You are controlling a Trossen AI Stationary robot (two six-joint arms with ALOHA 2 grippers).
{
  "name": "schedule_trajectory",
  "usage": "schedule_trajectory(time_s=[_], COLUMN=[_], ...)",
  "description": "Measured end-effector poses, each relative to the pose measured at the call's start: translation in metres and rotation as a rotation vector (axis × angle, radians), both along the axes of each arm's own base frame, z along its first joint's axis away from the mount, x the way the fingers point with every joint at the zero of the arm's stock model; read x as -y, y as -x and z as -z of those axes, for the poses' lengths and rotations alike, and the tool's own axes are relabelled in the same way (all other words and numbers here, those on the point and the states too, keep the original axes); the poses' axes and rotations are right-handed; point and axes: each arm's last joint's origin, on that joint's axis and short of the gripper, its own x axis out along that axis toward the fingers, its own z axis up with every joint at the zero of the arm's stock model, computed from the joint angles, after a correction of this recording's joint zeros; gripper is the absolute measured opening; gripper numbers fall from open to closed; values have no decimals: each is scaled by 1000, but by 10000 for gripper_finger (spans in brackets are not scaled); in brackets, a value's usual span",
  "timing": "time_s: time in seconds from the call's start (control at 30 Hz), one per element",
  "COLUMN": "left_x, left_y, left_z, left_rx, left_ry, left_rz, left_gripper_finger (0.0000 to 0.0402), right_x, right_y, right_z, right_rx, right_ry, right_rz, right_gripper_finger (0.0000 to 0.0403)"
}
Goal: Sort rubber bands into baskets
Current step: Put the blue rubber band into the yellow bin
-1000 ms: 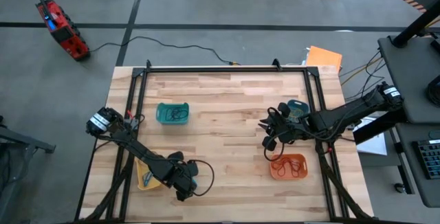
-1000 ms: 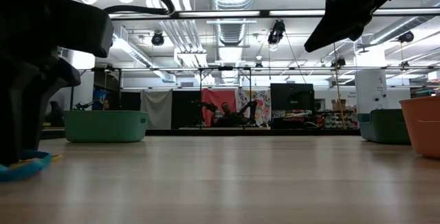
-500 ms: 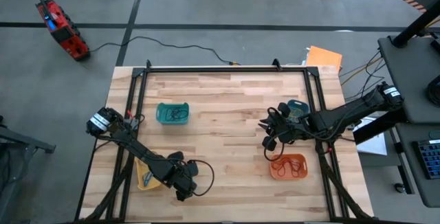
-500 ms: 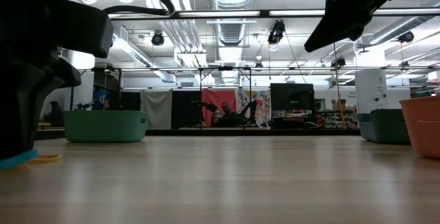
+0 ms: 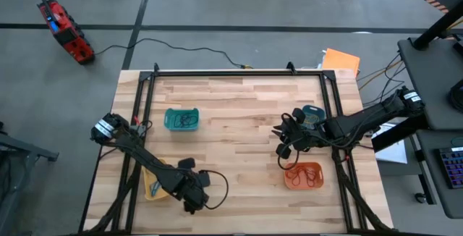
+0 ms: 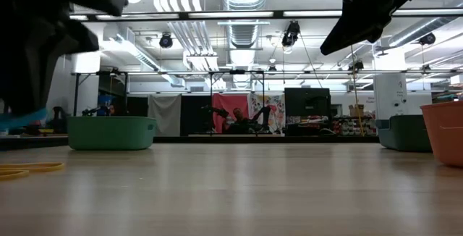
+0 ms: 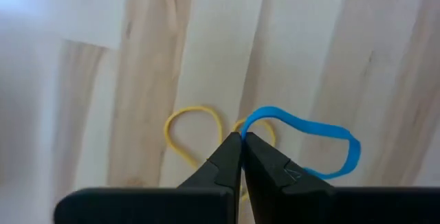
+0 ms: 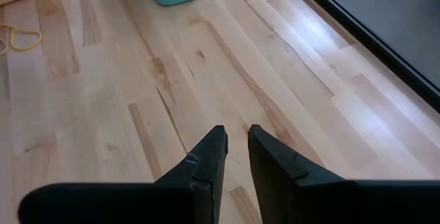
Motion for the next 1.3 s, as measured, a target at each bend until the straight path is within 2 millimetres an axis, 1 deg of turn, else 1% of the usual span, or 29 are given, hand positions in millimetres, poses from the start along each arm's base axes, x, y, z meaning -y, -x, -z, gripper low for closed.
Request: schedule_trajectory(time_s=[0.17,0.37,0.5,0.73,0.9,1.03,1.17,1.3], left_x=[4,4,-1,-14,-25,-32,-39,-44], left_y=[2,12,27,66,96,115,128,134], left_z=[-22,-52,-68,-85,-80,-67,-54,-43], left_rx=[-31,-29,17,36,11,-63,-136,-187], left_ry=[-49,-97,-97,-67,-37,-8,7,4], left_rz=[47,74,73,56,9,-25,-54,-74], left_gripper_finger=[0,0,0,0,0,0,0,0], right_x=[0,0,0,0,0,0,0,0], right_y=[0,0,0,0,0,-1,-1,-1], right_z=[0,0,0,0,0,0,0,0], right_rx=[0,0,1,3,3,5,6,6], right_ry=[0,0,-1,-1,-1,-2,-3,-3], right_rz=[0,0,0,0,0,1,1,1], right_gripper_finger=[57,57,57,57,57,57,57,57])
